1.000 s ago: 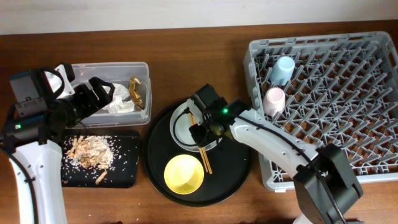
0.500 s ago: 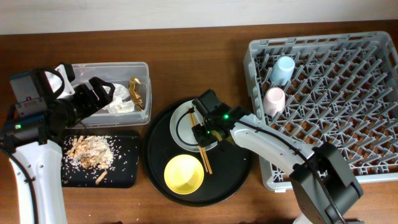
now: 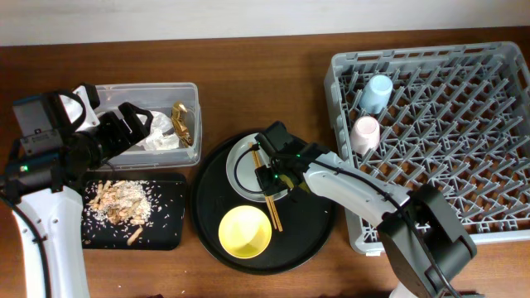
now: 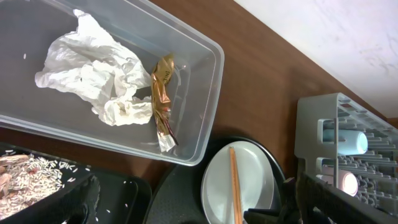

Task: Sort waste into correct bins and load items into the dishwasher rack
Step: 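Reach right gripper to the plate and grasp the wooden chopsticks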

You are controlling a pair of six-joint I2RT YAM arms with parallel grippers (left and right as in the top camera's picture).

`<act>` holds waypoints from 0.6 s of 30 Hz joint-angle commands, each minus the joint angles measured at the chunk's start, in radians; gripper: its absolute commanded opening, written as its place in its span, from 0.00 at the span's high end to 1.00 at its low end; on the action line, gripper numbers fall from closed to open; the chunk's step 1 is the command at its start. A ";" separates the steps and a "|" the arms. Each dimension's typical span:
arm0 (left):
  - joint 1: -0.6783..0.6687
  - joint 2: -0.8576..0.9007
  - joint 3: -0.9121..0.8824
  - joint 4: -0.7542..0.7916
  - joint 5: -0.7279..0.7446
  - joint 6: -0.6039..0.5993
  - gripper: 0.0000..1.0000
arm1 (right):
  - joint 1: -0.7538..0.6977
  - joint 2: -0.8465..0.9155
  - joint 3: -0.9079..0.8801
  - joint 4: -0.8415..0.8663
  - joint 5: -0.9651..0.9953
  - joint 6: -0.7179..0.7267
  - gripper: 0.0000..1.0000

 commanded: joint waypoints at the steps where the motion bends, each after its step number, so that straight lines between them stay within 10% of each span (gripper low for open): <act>1: 0.004 -0.008 0.016 -0.001 0.004 -0.003 0.01 | 0.013 0.012 -0.018 0.000 0.009 0.009 0.86; 18: 0.003 -0.008 0.016 -0.001 0.004 -0.003 0.01 | 0.051 0.013 -0.027 0.051 0.142 0.009 0.79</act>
